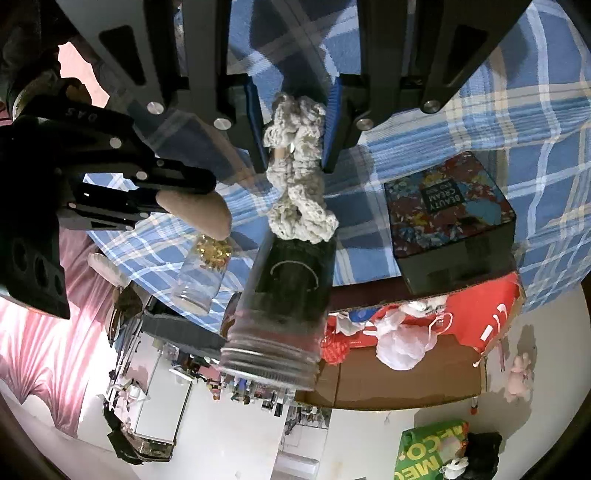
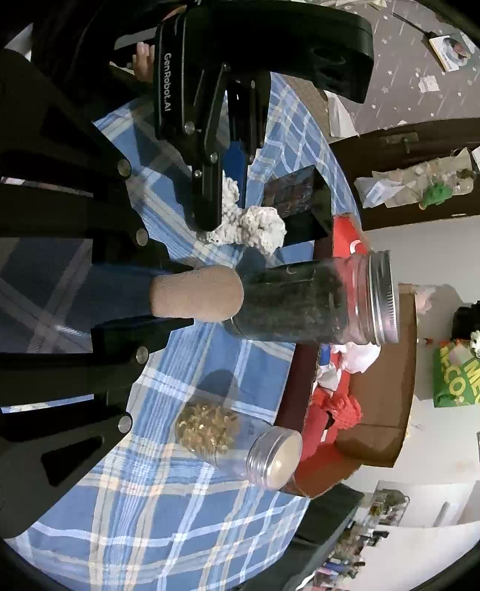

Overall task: Organize soft objects
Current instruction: 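Grasp the white crocheted scrunchie with left tool while right tool grasps the tan sponge, then carry the scrunchie and tan sponge up and over into the box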

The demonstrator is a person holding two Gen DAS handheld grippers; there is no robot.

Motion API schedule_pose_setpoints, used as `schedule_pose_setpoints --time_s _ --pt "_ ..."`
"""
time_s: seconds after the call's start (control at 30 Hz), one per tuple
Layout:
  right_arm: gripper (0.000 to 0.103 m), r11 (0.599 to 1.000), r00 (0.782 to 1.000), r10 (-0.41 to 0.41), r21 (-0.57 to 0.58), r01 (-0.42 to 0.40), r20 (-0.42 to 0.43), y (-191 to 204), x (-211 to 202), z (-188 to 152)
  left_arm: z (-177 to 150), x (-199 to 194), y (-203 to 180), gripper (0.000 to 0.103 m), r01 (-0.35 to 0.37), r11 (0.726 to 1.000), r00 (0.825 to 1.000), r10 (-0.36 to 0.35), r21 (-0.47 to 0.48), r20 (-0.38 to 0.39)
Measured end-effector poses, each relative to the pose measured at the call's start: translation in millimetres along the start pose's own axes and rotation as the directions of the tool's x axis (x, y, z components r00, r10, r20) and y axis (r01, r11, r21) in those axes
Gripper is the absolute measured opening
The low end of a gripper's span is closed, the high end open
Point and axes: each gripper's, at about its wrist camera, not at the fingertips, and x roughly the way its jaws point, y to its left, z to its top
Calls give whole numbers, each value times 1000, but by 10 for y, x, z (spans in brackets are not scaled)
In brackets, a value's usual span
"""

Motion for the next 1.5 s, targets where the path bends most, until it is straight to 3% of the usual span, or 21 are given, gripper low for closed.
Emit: schedule_pose_setpoints --time_s 0.53,1.03,1.27,1.5 --pt "18 993 997 -67 97 69 -24 -328 -147 -209 -152 -263 407 31 -67 993 998 67 -102 -4" --pt "18 972 991 -117 197 128 -68 -763 -226 -313 -144 -419 997 31 -186 960 983 183 -209 -35" --pt "18 961 988 -127 236 145 -91 -1070 -198 -204 2 -348 1249 31 -201 956 979 194 -212 -56" --pt "18 955 990 -113 266 133 -88 -1341 -138 -44 200 -240 1421 31 -171 966 985 162 -192 -64"
